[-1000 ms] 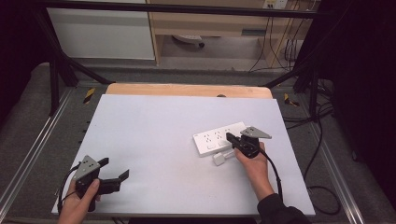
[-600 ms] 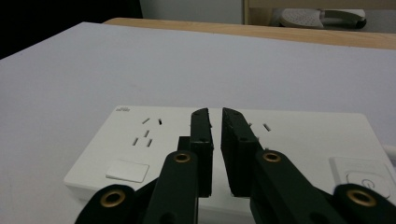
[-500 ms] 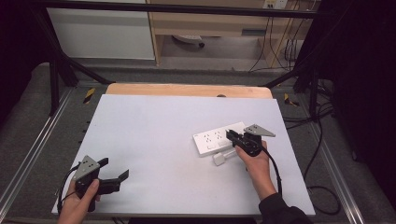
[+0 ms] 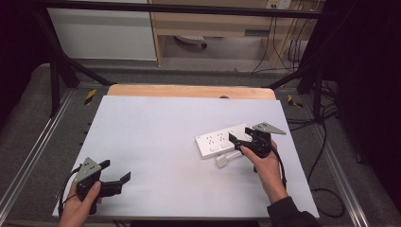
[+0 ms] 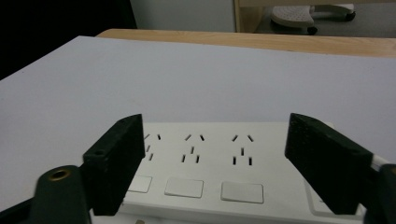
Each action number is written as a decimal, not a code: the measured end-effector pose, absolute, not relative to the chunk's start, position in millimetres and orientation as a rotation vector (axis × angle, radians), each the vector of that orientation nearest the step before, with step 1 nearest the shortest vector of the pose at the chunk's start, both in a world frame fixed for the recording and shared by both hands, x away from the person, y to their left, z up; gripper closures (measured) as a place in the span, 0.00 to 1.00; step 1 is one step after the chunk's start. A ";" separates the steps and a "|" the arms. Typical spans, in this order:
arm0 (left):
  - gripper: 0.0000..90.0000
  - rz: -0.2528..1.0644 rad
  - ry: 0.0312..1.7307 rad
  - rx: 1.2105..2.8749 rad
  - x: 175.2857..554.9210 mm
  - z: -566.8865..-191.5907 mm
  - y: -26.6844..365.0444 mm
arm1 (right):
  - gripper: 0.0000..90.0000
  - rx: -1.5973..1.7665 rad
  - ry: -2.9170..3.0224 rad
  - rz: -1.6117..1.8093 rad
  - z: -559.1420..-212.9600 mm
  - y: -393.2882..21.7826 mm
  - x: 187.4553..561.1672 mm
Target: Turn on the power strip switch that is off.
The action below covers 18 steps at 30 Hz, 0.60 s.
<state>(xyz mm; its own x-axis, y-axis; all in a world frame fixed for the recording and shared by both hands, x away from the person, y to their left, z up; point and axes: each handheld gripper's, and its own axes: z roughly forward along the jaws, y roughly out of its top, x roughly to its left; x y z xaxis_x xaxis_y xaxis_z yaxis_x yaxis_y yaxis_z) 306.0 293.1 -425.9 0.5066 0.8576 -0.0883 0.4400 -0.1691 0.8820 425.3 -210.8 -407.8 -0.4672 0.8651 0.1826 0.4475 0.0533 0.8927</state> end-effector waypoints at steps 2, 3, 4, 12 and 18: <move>0.06 0.547 1.088 1.792 305.8 -425.6 293.1 | 0.13 1.302 1.932 1.381 -404.9 -213.0 422.7; 0.06 0.546 1.088 1.792 305.8 -425.7 293.1 | 0.11 1.304 1.928 1.381 -403.5 -213.9 421.4; 0.06 0.546 1.088 1.793 305.8 -425.7 293.0 | 0.10 1.305 1.928 1.387 -401.8 -215.2 419.9; 0.06 0.549 1.090 1.782 305.7 -425.1 294.2 | 0.04 1.246 1.908 1.416 -389.4 -224.9 404.8; 0.06 0.548 1.090 1.779 305.4 -424.6 294.1 | 0.04 1.207 1.908 1.407 -389.9 -238.0 389.3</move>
